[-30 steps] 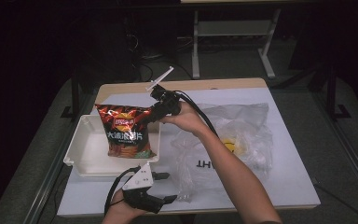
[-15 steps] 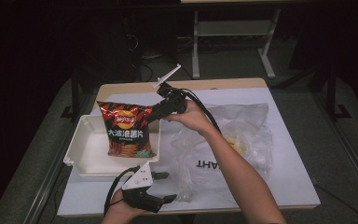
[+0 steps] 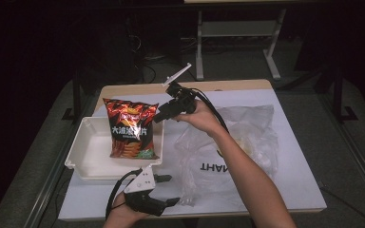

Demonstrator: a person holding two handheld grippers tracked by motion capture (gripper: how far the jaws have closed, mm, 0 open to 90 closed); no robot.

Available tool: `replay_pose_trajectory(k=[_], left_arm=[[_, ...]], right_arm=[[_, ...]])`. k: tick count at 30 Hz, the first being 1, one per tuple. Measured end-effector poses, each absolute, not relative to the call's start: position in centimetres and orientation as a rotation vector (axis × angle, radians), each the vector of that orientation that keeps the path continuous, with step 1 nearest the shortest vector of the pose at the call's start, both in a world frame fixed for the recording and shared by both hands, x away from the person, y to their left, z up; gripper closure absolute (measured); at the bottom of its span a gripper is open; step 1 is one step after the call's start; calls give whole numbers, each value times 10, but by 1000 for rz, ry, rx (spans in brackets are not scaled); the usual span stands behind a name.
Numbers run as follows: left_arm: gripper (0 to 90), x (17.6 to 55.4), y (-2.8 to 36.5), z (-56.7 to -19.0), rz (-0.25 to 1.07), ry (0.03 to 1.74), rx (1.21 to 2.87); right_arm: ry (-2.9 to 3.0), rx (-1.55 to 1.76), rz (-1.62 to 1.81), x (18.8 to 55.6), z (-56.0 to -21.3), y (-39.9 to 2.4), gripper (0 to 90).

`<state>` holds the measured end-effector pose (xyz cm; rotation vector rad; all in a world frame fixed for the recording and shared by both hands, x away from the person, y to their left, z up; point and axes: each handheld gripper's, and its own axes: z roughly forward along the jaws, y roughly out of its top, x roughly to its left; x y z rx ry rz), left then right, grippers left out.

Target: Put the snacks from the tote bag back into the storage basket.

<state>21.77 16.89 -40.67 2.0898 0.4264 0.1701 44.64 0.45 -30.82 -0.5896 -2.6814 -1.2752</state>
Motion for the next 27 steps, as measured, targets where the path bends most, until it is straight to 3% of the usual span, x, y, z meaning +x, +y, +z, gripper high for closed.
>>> replay_pose_trajectory(k=[27], left_arm=[[283, 221, 178, -406, 177, 460, 2072]], right_arm=[[-2659, -620, -1328, 439, -298, -32, 371]])
